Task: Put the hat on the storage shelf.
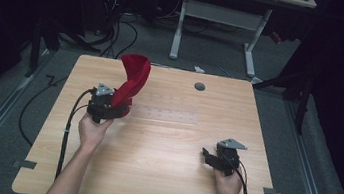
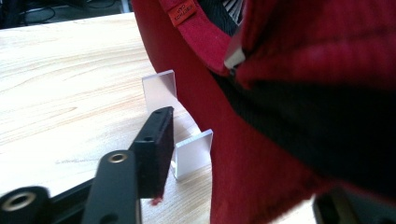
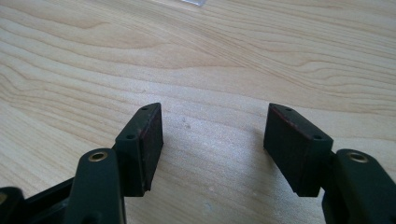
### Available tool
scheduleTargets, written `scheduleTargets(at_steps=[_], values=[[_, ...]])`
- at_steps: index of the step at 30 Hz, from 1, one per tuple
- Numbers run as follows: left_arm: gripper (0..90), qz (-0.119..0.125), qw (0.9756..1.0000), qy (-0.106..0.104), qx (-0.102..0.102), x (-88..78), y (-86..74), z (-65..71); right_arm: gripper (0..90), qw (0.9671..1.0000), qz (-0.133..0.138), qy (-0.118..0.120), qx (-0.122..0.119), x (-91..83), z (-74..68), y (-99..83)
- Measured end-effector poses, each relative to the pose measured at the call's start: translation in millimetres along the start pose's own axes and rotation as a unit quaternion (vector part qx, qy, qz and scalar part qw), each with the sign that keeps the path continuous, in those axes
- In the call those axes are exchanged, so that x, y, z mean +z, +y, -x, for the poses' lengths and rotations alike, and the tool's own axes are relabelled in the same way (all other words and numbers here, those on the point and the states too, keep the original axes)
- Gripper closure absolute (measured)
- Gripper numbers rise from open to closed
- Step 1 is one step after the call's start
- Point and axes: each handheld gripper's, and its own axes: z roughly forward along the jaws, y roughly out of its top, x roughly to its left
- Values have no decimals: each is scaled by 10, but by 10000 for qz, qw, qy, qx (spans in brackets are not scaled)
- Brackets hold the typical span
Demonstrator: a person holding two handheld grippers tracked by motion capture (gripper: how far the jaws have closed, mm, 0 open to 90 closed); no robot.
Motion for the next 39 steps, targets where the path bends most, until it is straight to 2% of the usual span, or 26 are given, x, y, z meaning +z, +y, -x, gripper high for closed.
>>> scheduleTargets(at_steps=[12,27,39], values=[[364,-18,9999,-59,156,-148,6,56,378,10000,0,0,1,0,0,0],[354,51,9999,-108,117,-343,38,93,376,10000,0,0,0,-1,-1,-1],[355,71,9997,-174,183,-494,81,157,376,10000,0,-4,5,-1,-2,-1]])
